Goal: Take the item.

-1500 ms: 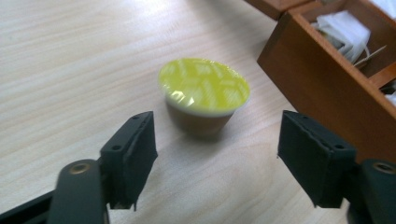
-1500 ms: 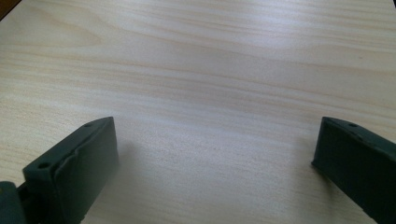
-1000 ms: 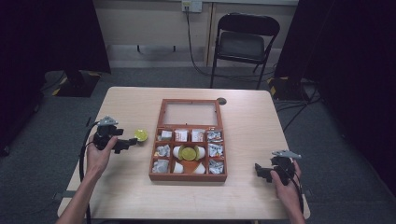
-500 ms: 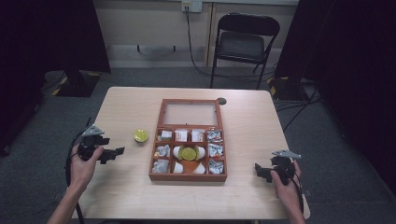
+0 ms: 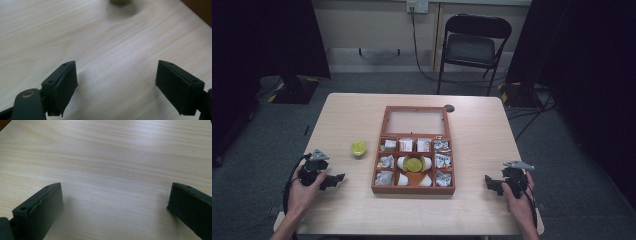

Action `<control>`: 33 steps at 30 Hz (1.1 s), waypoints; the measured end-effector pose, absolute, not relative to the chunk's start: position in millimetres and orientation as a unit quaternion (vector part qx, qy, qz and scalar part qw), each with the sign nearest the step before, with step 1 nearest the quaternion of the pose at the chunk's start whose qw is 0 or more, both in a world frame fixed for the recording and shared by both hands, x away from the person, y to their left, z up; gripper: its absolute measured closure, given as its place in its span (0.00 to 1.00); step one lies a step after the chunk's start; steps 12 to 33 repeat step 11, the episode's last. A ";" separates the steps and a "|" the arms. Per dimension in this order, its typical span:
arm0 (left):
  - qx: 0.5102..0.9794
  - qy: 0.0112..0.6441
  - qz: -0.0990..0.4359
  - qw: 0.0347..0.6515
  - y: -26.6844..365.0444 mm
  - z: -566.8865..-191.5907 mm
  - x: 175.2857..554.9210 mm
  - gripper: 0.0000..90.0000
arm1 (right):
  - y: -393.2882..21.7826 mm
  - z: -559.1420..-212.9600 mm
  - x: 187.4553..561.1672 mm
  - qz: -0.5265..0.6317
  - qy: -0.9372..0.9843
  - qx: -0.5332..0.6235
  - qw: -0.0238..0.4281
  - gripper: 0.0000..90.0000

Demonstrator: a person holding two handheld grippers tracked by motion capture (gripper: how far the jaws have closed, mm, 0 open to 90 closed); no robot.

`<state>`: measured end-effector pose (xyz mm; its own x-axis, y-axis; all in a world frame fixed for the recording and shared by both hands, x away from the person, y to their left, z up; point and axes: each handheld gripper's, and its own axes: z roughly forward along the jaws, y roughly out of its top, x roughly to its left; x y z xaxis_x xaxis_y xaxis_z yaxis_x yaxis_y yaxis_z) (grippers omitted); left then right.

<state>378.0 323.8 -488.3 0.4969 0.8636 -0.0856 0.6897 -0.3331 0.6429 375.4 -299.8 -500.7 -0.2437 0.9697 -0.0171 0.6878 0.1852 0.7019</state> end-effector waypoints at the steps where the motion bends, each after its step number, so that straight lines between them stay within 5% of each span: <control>1: 0.807 0.482 0.136 0.311 322.8 -489.2 377.8 0.20 | -299.8 -500.7 375.4 0.294 0.732 0.567 0.240 0.00; 10: 0.786 0.478 0.195 0.341 321.8 -506.3 370.8 0.05 | -299.8 -500.8 375.4 0.294 0.732 0.566 0.240 0.00; 33: 0.786 0.481 0.195 0.337 321.9 -506.2 371.0 0.05 | -299.8 -500.7 375.4 0.294 0.731 0.567 0.239 0.00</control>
